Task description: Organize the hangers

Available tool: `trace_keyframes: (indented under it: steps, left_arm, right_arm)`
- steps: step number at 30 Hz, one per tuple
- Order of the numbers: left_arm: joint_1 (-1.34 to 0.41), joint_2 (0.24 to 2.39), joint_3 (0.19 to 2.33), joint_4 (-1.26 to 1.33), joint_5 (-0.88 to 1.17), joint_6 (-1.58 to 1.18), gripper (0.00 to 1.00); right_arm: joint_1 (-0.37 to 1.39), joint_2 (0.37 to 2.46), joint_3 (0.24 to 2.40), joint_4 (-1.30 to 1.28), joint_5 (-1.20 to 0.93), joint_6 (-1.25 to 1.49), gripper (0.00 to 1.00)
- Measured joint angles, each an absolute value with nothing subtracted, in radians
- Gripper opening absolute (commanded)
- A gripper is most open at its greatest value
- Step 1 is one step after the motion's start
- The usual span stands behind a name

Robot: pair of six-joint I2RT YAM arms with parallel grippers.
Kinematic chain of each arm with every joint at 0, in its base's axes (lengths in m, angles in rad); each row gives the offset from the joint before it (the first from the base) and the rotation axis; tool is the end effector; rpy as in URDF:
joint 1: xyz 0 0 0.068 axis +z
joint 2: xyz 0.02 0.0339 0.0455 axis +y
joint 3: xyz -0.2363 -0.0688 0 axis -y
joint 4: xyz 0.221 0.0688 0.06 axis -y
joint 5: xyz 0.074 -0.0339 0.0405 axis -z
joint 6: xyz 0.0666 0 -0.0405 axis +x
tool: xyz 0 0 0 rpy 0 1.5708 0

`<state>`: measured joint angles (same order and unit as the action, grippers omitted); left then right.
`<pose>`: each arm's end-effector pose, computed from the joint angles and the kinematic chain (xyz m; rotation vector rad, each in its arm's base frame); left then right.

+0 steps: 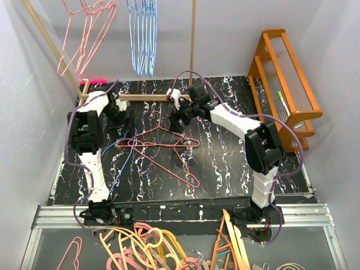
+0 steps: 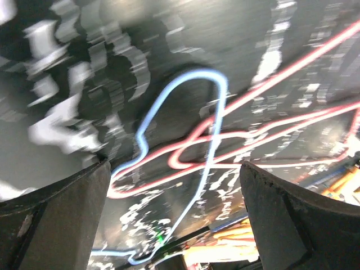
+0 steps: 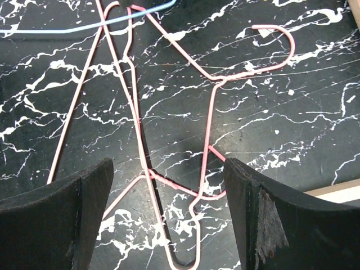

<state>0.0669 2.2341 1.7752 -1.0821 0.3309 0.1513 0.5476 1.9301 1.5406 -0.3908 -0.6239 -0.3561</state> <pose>0.3949 0.0048 0.1187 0.1356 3.0327 -0.4990 0.3395 0.2526 0.2162 -1.2764 1.9246 0.8260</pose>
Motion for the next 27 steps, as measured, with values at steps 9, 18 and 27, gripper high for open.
trace_keyframes:
  steps: [9, 18, 27]
  left_arm:
    - [0.006, 2.311, 1.898, -1.184, 0.740, 0.262, 0.97]
    - [0.335, 1.957, 1.800, -1.177, 0.869, 0.289, 0.97]
    - [0.575, 1.601, 1.642, -1.289, 0.662, 0.382, 0.97]
  right_arm:
    - [0.501, 1.918, 1.533, -0.447, -0.714, -0.477, 0.87]
    - [0.492, 2.187, 1.914, -0.453, -1.001, -0.595, 0.73]
    - [0.581, 2.486, 2.213, -0.361, -1.039, -0.569, 0.61]
